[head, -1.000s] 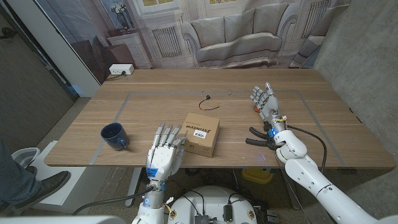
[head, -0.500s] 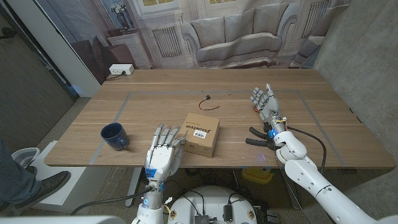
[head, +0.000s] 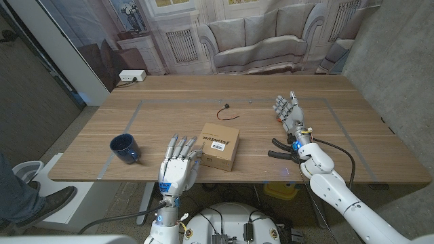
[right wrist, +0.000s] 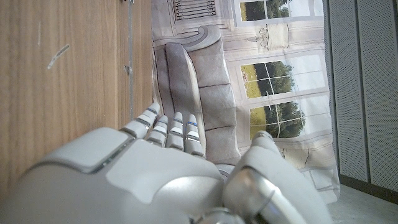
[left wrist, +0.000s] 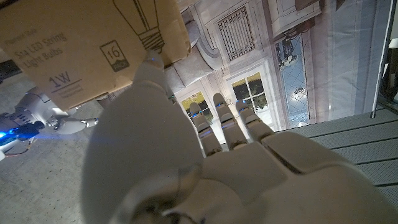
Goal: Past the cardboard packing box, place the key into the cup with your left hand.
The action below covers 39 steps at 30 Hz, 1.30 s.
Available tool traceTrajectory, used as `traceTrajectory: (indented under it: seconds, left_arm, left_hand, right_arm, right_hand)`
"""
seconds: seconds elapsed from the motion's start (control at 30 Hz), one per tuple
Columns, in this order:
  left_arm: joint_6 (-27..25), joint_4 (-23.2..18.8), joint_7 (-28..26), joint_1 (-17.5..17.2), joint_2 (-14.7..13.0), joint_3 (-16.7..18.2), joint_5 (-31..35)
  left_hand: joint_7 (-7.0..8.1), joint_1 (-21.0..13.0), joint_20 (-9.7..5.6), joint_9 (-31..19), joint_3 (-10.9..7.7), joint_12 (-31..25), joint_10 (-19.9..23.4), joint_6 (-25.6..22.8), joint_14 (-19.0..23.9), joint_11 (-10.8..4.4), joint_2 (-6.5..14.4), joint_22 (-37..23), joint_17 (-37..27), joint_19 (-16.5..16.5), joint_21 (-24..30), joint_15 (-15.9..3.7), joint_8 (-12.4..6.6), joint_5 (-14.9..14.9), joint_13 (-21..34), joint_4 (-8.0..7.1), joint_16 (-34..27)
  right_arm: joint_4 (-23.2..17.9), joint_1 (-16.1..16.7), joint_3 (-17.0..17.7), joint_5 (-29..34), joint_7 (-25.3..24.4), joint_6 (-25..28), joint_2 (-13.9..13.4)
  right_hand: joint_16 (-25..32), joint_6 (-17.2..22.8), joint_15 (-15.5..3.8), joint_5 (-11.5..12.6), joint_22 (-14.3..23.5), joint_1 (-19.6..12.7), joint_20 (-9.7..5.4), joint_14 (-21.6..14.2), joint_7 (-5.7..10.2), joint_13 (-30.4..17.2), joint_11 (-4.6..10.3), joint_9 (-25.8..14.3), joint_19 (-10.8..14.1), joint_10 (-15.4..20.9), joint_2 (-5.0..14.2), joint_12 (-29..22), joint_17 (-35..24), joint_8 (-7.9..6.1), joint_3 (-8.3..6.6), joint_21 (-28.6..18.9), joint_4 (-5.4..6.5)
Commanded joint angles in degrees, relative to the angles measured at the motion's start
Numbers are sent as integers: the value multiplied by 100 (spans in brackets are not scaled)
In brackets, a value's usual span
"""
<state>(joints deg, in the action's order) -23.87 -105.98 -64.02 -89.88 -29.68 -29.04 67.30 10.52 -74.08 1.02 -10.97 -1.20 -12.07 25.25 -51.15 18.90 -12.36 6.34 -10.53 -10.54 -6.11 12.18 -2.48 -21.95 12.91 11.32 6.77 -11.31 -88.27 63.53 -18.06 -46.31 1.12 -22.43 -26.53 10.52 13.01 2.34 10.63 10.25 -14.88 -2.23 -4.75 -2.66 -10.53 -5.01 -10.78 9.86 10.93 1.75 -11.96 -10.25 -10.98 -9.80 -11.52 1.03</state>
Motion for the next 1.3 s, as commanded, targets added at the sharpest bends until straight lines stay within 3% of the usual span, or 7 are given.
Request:
traceTrajectory:
  seconds: [0.03,0.4,0.63,1.3]
  left_arm:
    - [20,-2,2,-93,129,142,123]
    - [-355,-116,2,26,-144,-126,-92]
    - [-238,-117,2,-50,-11,22,27]
    - [-125,-48,2,29,29,14,-97]
  left_hand:
    - [-53,-25,7,-13,19,20,-2,-135,44,0,-4,-15,-24,-36,15,-860,-66,-7,10,-12,-16]
    - [-68,-13,45,-31,30,123,-278,-271,-32,14,-16,-17,-31,-14,4,-813,-112,-22,5,-28,30]
    - [-81,3,60,-45,36,140,-365,-258,-76,17,-14,-17,-35,1,-2,-792,-113,-25,5,-41,44]
    - [-111,29,82,-115,39,97,-386,-302,-78,15,8,-19,-43,13,-3,-781,-181,-30,13,-71,24]
  right_arm:
    - [22,-8,14,-33,28,-34,24]
    - [37,-27,16,-62,54,-1,22]
    - [38,-22,23,-79,62,17,11]
    - [78,-35,40,-107,91,20,16]
  right_hand:
    - [23,42,16,59,27,20,-58,-56,13,-10,-7,-15,81,27,6,-34,-30,-27,24,-1,-14]
    - [24,38,4,61,27,26,-51,-63,9,-10,7,-15,77,31,8,-34,-30,-26,32,0,-15]
    - [23,35,4,62,28,29,-49,-64,15,-10,13,-15,77,28,10,-32,-30,-24,35,0,-16]
    - [26,37,10,64,28,36,-50,-81,15,-11,16,-15,77,31,16,-30,-30,-25,47,0,-21]
